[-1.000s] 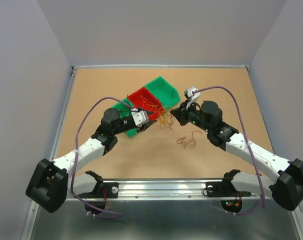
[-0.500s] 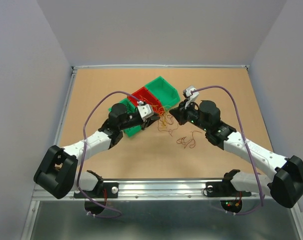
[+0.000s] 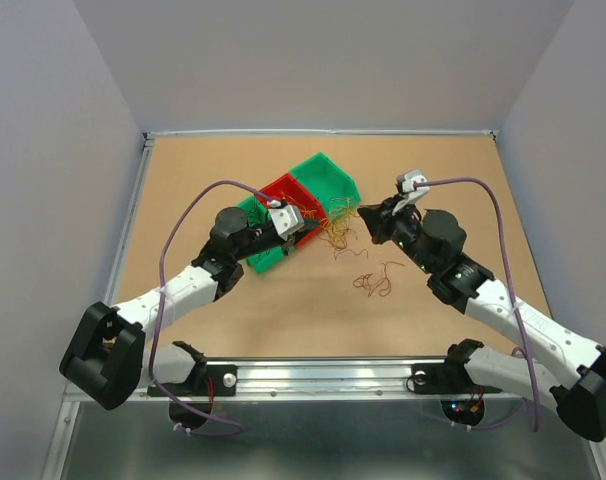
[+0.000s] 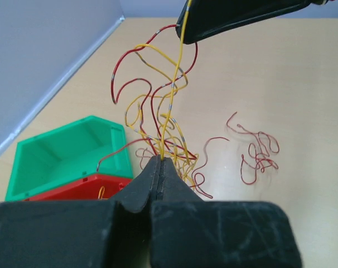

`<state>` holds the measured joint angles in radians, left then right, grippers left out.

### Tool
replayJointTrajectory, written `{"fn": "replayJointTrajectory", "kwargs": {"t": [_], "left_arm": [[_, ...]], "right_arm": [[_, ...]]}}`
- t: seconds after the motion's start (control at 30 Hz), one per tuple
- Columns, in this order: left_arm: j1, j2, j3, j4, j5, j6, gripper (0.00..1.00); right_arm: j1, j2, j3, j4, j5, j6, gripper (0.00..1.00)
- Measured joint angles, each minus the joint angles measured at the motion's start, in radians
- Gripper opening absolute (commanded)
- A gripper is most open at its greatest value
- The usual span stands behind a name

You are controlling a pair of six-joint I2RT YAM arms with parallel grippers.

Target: Untangle the cables

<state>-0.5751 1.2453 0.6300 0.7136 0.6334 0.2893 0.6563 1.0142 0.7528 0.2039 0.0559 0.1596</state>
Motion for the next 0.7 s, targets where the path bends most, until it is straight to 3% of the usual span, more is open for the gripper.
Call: {"fn": "replayJointTrajectory", "kwargs": {"t": [0.27,0.5,0.7], "left_arm": [[0.023,-0.092,-0.001,0.090,0.045,-0.046,0.00],[0.142,-0.100,-0.023,0.063,0.001,-0.084,0.00],[0.143,-0.108,-0.028,0.055,0.016,-0.090,0.00]], "right_arm": [[0.037,-0.135,-0.070,-0.025,0.223,0.024,0.01],[0.001,-0.219,-0.089,-0.031,0.653,0.019,0.01],[0.001,-0.255,-0.102,-0.032,0.753,0.017,0.01]]}}
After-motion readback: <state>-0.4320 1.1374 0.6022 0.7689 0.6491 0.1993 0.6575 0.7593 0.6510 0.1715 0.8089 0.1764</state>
